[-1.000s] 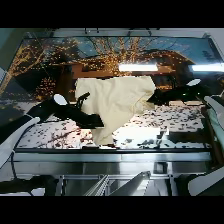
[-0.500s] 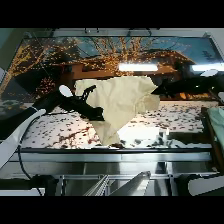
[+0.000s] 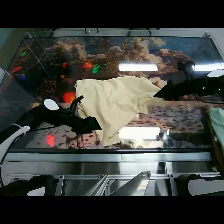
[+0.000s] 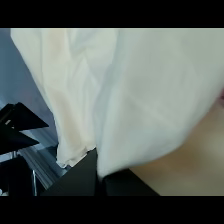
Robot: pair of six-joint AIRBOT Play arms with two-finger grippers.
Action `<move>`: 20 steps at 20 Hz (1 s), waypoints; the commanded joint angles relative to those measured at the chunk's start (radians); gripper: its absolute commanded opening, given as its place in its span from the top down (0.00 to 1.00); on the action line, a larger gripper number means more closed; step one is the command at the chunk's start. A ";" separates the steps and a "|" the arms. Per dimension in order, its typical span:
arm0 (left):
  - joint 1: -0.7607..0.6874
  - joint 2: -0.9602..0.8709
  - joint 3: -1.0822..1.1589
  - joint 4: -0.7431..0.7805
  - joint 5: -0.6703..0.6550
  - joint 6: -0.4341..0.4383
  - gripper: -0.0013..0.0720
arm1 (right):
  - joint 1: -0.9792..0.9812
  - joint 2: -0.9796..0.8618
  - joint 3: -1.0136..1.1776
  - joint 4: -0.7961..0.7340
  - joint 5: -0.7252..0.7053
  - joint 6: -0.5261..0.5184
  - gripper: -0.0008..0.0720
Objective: Fold the shirts.
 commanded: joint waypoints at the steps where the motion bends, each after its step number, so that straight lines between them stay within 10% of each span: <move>1: -0.051 -0.039 -0.062 -0.089 0.135 -0.003 0.03 | 0.005 0.002 -0.011 0.001 0.016 0.004 0.96; 4: -0.098 -0.153 0.040 -0.116 0.123 -0.002 0.09 | 0.005 0.004 -0.011 0.002 0.064 0.006 0.96; 6: -0.118 -0.217 0.127 -0.113 0.078 0.003 0.97 | 0.000 0.023 -0.011 0.000 0.080 0.006 0.96; 14: 0.016 0.154 0.383 -0.113 -0.333 0.085 0.96 | -0.290 0.360 -0.009 0.097 0.154 0.005 0.96; 20: 0.465 0.723 0.679 -0.105 -0.197 0.101 0.95 | -0.528 0.731 -0.006 0.807 0.106 -0.136 0.96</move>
